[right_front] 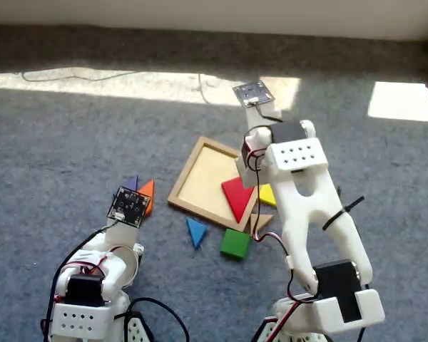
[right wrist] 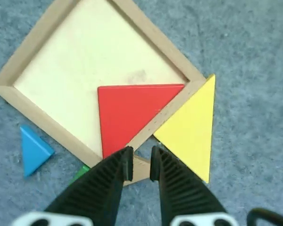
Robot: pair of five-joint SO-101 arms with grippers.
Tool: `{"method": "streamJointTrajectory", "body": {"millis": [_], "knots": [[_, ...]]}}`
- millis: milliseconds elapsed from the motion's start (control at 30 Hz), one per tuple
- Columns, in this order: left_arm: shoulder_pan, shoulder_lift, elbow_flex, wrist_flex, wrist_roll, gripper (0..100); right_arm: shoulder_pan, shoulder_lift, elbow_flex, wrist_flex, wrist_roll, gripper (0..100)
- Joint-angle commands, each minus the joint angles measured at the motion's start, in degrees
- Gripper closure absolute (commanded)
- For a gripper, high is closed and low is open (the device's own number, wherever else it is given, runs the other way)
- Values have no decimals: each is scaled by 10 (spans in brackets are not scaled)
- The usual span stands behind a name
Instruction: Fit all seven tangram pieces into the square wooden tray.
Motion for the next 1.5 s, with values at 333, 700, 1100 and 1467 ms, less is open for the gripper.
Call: {"method": "streamJointTrajectory", "body": {"millis": [333,700,1100,1467], "knots": [[-7,-19,12,1,4,993,54,-43,71,-48,154,902],[-7,-19,12,1,4,993,39,102,45,-63,138,687],[-7,-19,12,1,4,993,36,215,-36,-74,82,686],[-7,-19,12,1,4,993,1,231,-38,-97,-8,686]]}}
